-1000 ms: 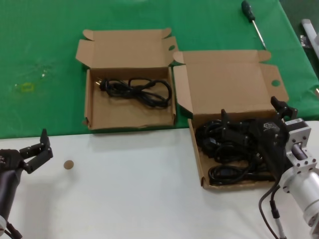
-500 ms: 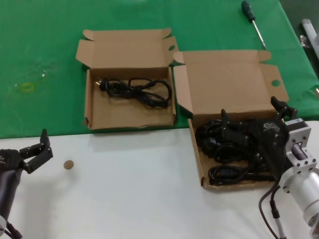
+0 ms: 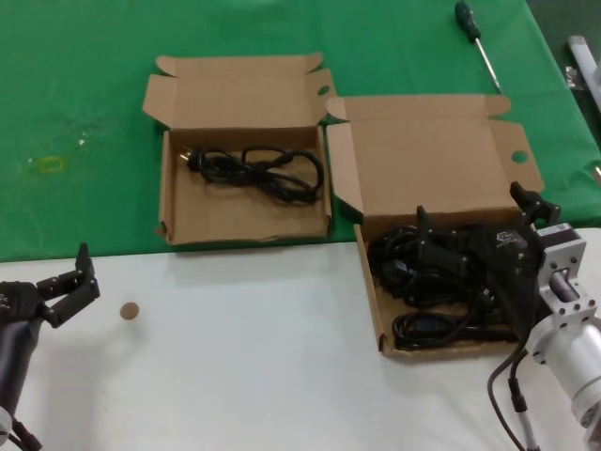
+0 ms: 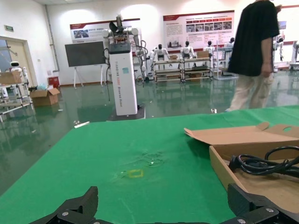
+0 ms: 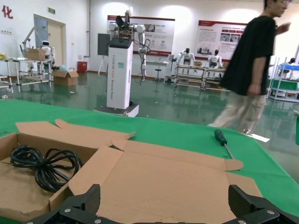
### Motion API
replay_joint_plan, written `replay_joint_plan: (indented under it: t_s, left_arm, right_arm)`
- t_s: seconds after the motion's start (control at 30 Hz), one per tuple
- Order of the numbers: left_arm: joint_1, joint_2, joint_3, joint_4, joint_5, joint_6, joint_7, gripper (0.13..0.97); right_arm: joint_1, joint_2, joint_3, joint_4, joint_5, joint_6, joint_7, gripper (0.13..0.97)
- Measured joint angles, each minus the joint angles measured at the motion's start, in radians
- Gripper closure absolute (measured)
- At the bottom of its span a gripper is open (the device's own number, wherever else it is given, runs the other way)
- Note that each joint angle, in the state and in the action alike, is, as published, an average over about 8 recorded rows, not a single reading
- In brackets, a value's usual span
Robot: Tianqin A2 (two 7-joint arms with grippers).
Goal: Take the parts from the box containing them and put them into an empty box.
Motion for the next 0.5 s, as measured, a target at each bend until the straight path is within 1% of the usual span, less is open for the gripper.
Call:
replay_joint_plan:
  t_s: [0.5]
  left_arm:
    - [0.0,0.0,0.0,0.0,0.0,0.0,0.0,0.132]
  right_arm:
    - [0.0,0.0,0.0,0.0,0.0,0.0,0.0,0.129]
